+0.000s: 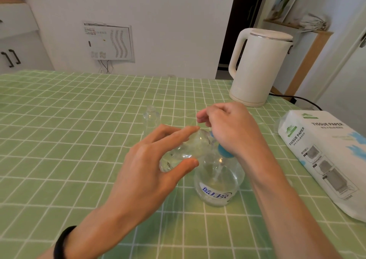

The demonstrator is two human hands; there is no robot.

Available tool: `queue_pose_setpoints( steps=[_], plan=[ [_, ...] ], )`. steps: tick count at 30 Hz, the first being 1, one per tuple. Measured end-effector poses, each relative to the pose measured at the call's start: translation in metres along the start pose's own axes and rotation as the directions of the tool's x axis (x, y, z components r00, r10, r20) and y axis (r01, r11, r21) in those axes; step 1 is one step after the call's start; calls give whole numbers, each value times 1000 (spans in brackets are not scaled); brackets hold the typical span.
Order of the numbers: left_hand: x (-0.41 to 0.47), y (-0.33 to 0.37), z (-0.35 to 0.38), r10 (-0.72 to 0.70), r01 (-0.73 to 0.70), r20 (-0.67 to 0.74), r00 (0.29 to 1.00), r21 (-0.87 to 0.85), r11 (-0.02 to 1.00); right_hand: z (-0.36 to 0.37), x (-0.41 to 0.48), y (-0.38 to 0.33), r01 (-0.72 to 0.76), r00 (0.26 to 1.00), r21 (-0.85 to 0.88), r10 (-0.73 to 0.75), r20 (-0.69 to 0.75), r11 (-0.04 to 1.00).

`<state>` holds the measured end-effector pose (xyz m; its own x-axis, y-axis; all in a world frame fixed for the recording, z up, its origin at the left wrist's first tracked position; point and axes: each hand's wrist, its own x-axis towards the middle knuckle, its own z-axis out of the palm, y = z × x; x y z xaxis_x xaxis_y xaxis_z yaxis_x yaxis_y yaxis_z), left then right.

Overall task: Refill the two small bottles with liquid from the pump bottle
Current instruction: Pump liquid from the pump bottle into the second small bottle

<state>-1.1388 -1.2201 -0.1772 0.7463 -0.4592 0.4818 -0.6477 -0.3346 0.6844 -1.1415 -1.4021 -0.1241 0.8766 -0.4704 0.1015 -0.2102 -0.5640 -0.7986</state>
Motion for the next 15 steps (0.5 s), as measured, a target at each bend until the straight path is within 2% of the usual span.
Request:
queue_pose_setpoints(
  steps=[3,11,15],
  plan=[
    [-2,1,0,-6,6,8,1000,-2,1000,0,-4,-1,-3,999,-13,3,35,1000],
    [-2,5,-1,10,-10,-13,1000,6,1000,-4,-6,-2,95,995,-37,-96,-16,995],
    [-1,3,0,0,0,-10,1000,-4,1000,-2,-2,0,74,997,-23,-74,-4,997]
  ],
)
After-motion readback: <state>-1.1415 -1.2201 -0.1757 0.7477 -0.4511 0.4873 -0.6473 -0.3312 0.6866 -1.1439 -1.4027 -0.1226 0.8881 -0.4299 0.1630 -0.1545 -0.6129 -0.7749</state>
